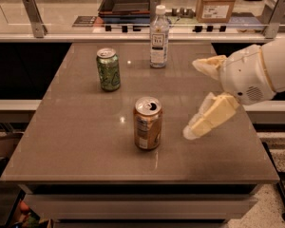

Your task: Pick orange can

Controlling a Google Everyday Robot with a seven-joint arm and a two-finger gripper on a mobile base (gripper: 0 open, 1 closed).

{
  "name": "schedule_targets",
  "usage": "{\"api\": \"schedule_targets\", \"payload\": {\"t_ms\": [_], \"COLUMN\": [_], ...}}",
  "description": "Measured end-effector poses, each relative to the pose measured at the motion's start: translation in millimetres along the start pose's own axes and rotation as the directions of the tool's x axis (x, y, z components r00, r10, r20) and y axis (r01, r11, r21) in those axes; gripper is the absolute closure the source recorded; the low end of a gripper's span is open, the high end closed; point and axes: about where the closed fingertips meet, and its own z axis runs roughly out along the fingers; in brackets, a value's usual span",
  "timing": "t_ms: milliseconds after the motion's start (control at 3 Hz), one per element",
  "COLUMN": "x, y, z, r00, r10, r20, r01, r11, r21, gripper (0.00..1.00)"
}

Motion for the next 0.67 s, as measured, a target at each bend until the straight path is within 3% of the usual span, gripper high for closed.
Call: {"api": "schedule_targets", "payload": {"t_ms": [333,667], "x": [-19.7,-38.4], "y": [10.0,21.4], "z": [30.1,58.4], "r00": [0.985,0.939], "r10": [0.018,0.036], "r20": [0.169,0.341], "r01": [-0.012,-0.025], "r11": [0.9992,0.9990], "r21": [-0.038,-0.037], "gripper": [0.00,0.00]}}
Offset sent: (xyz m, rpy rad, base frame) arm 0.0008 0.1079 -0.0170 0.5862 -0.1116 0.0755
